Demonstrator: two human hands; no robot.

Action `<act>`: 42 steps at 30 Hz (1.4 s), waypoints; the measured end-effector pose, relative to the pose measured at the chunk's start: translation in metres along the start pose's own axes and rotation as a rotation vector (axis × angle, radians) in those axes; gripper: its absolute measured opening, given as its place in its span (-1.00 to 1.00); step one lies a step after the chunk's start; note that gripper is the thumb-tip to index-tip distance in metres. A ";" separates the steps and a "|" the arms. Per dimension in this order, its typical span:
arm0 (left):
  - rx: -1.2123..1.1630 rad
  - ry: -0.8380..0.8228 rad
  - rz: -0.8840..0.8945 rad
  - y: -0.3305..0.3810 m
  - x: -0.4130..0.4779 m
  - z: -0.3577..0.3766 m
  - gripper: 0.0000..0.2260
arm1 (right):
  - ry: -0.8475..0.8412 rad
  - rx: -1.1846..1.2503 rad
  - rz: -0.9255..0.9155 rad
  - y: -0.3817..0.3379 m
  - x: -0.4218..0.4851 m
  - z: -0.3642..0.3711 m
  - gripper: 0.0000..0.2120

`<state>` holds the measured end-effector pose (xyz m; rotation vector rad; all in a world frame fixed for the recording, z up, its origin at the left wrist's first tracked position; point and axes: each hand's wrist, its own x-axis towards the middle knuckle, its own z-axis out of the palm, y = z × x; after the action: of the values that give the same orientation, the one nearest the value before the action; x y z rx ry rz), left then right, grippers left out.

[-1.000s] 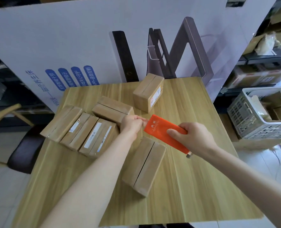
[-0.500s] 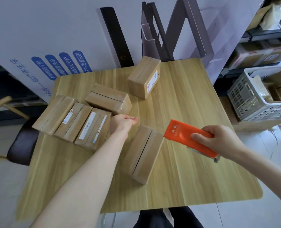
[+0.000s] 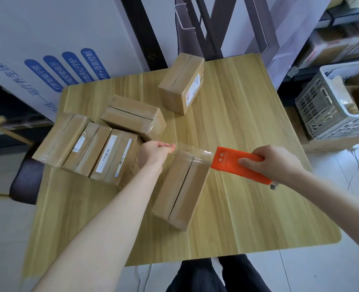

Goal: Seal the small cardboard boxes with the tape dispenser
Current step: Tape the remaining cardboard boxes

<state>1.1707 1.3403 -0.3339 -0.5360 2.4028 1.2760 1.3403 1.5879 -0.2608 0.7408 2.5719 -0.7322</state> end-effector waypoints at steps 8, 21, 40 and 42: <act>0.010 -0.016 -0.030 -0.020 0.007 0.014 -0.83 | -0.013 -0.028 0.029 0.003 0.008 0.015 -0.63; 0.398 0.138 0.321 -0.029 -0.024 0.033 -0.62 | 0.027 0.022 0.078 -0.004 -0.005 0.036 -0.64; 0.710 0.189 0.426 -0.034 -0.024 0.051 -0.53 | 0.029 0.203 -0.113 0.043 -0.001 0.041 -0.67; 0.722 0.195 0.428 -0.034 -0.024 0.052 -0.53 | 0.030 0.165 -0.109 0.046 -0.002 0.041 -0.66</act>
<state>1.2153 1.3703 -0.3731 0.0776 2.9965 0.4023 1.3768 1.5972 -0.3099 0.6685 2.6185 -0.9846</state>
